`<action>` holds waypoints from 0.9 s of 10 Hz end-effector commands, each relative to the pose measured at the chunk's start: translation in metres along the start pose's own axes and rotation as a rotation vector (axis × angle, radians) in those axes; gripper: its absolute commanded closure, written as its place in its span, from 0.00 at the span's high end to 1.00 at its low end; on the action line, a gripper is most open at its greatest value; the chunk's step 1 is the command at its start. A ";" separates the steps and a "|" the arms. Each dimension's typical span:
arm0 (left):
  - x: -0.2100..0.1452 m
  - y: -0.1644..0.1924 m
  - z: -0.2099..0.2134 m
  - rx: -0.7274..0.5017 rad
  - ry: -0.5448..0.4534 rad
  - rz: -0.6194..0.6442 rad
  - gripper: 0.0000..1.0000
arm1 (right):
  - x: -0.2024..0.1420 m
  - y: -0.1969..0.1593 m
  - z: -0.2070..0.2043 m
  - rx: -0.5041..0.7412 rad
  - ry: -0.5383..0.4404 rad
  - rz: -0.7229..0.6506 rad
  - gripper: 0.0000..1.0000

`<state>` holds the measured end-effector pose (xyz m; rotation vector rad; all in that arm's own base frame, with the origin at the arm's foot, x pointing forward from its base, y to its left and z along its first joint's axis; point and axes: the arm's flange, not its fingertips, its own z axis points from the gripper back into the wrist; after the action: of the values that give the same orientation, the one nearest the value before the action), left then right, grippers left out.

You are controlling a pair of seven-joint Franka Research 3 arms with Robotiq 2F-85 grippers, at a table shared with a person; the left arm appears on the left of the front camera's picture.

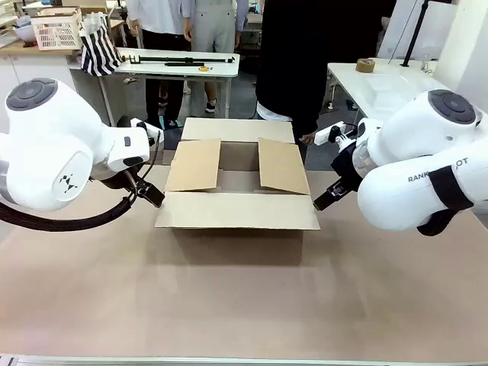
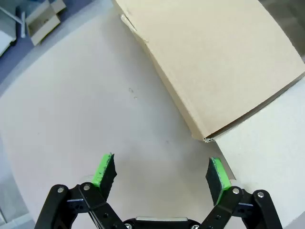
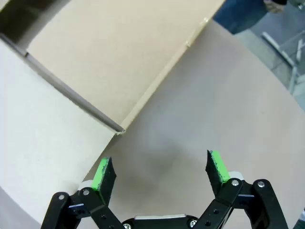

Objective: Pack the gift set into the box.
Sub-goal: Place both hands on the side flaps of the Package Box and spread them outward.

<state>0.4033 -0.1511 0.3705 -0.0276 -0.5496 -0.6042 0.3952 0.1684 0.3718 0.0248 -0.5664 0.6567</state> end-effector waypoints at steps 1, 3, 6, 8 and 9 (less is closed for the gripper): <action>0.000 0.000 0.000 0.000 0.000 0.000 1.00 | 0.000 0.000 0.000 0.000 0.000 0.000 1.00; 0.000 0.000 0.000 0.000 0.000 0.000 1.00 | 0.000 0.000 0.000 0.000 0.000 0.000 1.00; 0.000 0.000 0.000 0.000 0.000 0.000 1.00 | 0.000 0.000 0.000 0.000 0.000 0.000 1.00; 0.000 0.000 0.000 0.000 0.000 0.000 1.00 | 0.000 0.000 0.000 0.000 0.000 0.000 1.00; 0.000 0.000 0.000 0.000 0.000 0.000 1.00 | 0.000 0.000 0.000 0.000 0.000 0.000 1.00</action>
<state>0.4033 -0.1511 0.3705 -0.0276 -0.5496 -0.6043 0.3952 0.1684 0.3718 0.0241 -0.5664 0.6574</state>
